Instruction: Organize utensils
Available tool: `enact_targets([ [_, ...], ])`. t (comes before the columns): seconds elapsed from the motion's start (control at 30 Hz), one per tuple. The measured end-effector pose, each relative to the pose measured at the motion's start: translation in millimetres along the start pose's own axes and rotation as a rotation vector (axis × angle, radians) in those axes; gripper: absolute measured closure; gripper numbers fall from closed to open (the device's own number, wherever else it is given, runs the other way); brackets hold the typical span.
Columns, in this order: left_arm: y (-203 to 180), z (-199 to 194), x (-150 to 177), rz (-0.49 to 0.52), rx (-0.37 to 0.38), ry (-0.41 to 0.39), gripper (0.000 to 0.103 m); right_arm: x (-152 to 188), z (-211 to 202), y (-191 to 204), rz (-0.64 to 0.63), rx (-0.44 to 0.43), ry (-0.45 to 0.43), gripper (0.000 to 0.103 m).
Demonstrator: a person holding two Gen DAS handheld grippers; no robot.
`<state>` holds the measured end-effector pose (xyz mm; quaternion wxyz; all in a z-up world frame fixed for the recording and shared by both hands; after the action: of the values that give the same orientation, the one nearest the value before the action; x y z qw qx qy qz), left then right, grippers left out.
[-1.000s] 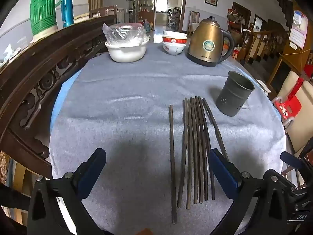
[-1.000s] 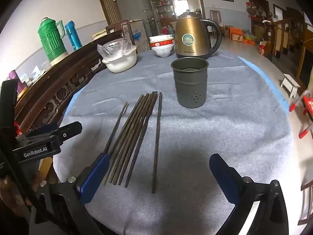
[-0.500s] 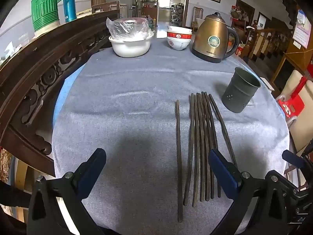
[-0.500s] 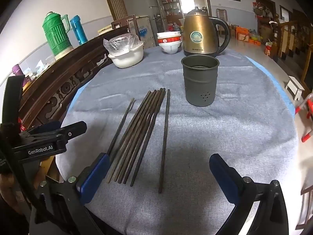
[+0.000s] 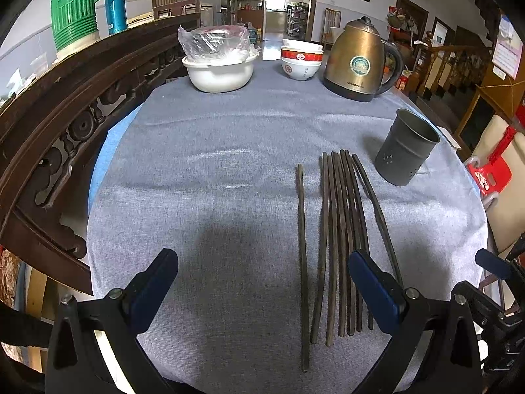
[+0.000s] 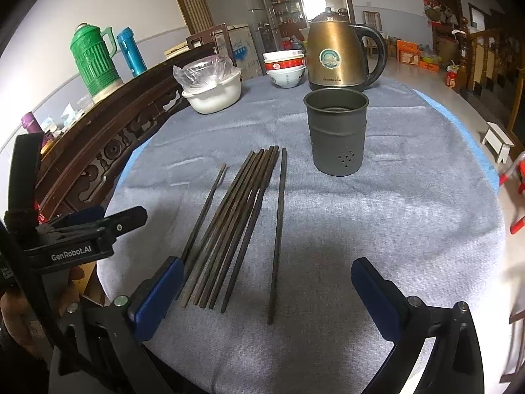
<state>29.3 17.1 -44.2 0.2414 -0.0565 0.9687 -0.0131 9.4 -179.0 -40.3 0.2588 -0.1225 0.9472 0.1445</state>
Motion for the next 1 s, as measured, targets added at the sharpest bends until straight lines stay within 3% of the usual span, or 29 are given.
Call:
enact_targets([
  [1.0, 1.1, 5.6, 2.3, 0.006, -0.015, 0.015, 0.0, 2.4, 2.7, -7.2, 0.025, 0.005, 0.022, 0.0],
])
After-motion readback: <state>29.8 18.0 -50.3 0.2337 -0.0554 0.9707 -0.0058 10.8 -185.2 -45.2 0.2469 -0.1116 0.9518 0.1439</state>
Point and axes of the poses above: each gripper's, at about its wrist camera, not at the fingertips, and z roughly the way its jaws point, y to its left, x to its underside, the point moved 4 cm from there along z, roughly the way its jaws point, and after that the axes turned 9 degrees about y, right-handed, at the moved point
